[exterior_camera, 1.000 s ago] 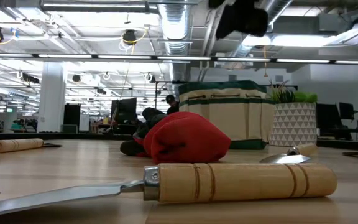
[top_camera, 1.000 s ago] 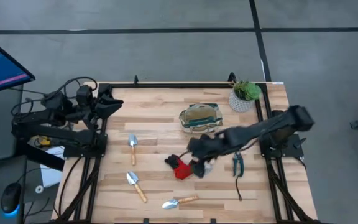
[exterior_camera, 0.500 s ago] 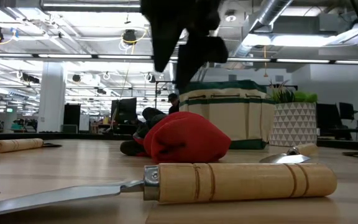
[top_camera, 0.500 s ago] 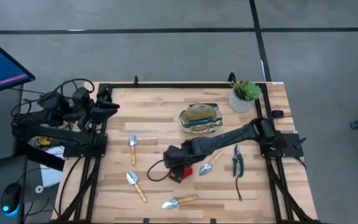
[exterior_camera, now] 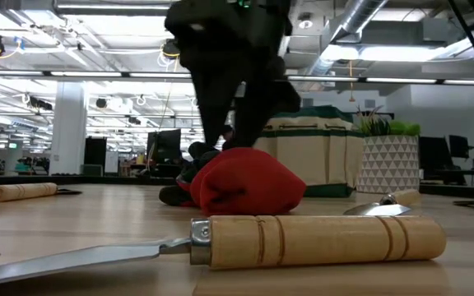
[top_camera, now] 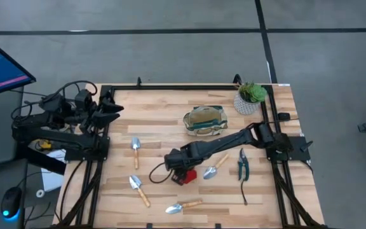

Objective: Pick & Place Garden tools in Gardening bag
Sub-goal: Put the glove into the gardening bag

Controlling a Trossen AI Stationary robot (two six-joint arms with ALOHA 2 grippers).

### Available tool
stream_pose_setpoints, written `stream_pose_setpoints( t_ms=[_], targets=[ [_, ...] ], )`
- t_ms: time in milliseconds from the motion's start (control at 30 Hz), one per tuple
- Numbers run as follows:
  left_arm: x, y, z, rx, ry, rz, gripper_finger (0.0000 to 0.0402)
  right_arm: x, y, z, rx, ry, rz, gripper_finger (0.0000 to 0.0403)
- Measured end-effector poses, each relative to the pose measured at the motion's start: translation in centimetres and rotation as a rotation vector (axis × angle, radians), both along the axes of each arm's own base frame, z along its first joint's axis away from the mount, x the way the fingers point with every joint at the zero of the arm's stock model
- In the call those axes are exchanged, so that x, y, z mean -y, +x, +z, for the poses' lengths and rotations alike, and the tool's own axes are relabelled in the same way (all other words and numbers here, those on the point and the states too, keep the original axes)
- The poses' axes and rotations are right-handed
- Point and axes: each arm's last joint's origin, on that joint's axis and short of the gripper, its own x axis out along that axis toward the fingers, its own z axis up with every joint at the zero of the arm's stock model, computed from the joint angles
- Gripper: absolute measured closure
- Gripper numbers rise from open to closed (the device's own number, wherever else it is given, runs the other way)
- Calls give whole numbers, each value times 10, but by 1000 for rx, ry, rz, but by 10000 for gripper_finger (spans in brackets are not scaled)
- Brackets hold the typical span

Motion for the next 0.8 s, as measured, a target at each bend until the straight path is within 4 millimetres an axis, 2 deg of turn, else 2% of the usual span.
stream_pose_setpoints(
  t_ms=[200, 467, 533, 667, 800],
  targets=[
    [0, 1, 0, -3, -1, 1, 206, -6, 10, -14, 41, 33, 23, 131],
    [0, 3, -1, -12, -5, 3, 188, -7, 16, -36, -1, 120, 36, 21],
    [0, 5, -2, -18, -10, 2, 188, -6, 13, -41, -38, 113, 36, 8],
    [0, 7, -3, -28, -28, -3, 192, -5, 15, -46, -44, 122, 16, 26],
    [0, 7, -4, -42, -28, -3, 199, -4, 13, -47, -61, 80, -26, 86]
  ],
)
